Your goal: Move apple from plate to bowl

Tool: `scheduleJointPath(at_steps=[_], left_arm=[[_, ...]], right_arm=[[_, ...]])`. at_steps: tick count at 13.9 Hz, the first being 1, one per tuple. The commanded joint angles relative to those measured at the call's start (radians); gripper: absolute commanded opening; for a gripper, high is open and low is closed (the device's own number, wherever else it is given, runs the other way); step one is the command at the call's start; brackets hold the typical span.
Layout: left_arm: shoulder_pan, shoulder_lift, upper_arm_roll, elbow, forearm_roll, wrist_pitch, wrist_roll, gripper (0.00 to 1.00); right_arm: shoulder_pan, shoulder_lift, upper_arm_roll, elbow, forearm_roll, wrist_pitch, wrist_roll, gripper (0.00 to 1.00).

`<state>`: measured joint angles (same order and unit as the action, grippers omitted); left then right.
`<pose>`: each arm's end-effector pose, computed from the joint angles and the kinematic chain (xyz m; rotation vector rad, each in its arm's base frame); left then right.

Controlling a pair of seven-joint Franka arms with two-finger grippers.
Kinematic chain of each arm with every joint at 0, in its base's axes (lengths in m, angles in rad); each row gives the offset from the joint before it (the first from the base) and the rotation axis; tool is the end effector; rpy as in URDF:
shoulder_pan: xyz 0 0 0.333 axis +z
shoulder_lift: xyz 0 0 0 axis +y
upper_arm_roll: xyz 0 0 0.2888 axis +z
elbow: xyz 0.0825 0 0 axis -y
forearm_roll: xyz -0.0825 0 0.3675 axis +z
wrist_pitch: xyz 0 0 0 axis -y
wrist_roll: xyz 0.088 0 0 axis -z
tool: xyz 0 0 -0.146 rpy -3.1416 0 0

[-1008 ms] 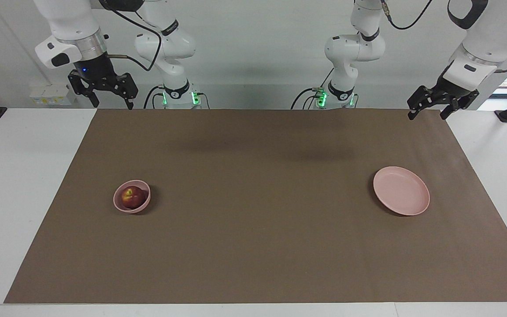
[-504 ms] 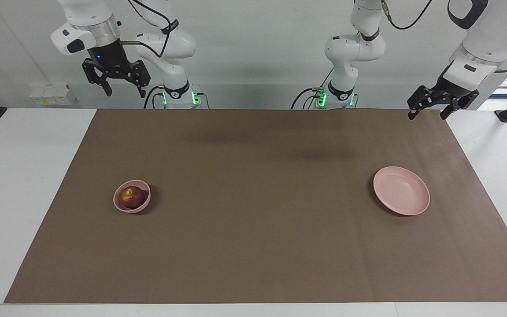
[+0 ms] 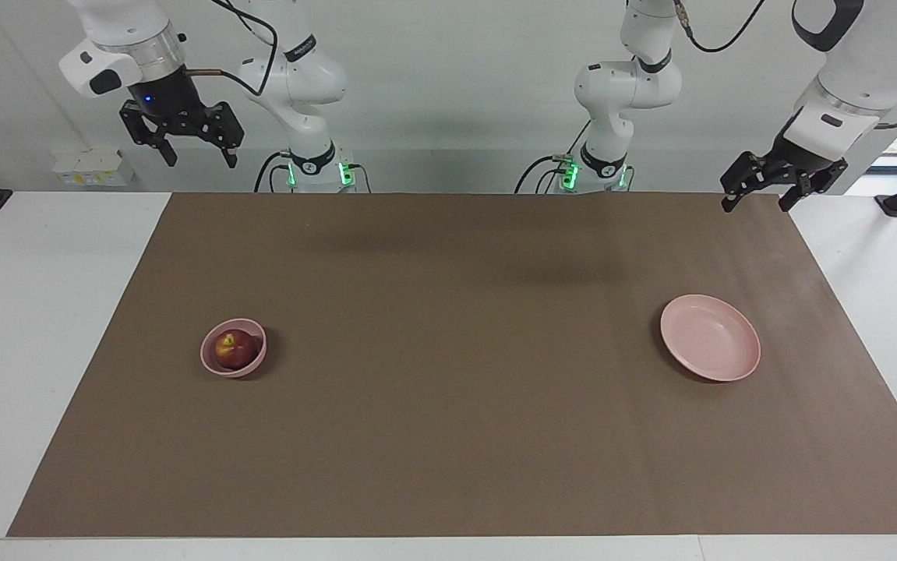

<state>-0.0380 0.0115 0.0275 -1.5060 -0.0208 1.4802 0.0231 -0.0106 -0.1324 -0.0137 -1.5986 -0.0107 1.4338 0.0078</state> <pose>0.5308 -0.0088 0.5736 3.1199 -0.0547 -0.0580 0.4836 -0.0139 0.6018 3.1322 -0.0521 -0.0509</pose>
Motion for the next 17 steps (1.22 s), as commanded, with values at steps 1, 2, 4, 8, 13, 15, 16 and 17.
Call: scheduleJointPath(at_steps=[1,2,4,8,13,15,16,17], left_arm=[[-0.011,0.004,0.011,0.015,0.007,-0.018,0.005,1.00],[-0.011,0.004,0.011,0.015,0.007,-0.018,0.005,1.00],[-0.011,0.004,0.011,0.015,0.007,-0.018,0.005,1.00],[-0.011,0.004,0.011,0.015,0.007,-0.018,0.005,1.00],[-0.011,0.004,0.011,0.015,0.007,-0.018,0.005,1.00],[-0.011,0.004,0.011,0.015,0.007,-0.018,0.005,1.00],[-0.011,0.004,0.011,0.015,0.007,-0.018,0.005,1.00],[-0.011,0.004,0.011,0.015,0.007,-0.018,0.005,1.00]], right_arm=[[-0.011,0.031,0.006,0.046,0.000,-0.012,-0.028,1.00],[-0.011,0.031,0.004,0.043,0.000,-0.006,-0.029,1.00],[-0.011,0.028,0.004,0.042,-0.002,-0.004,-0.028,1.00],[0.001,-0.030,0.008,-0.054,-0.003,0.062,0.019,1.00],[-0.006,-0.020,0.008,-0.046,-0.006,0.076,0.008,1.00],[-0.011,-0.015,0.008,-0.031,-0.005,0.073,0.000,1.00],[-0.014,-0.001,0.008,-0.011,-0.005,0.060,0.000,1.00],[-0.014,-0.001,0.006,-0.014,-0.005,0.059,0.003,1.00]])
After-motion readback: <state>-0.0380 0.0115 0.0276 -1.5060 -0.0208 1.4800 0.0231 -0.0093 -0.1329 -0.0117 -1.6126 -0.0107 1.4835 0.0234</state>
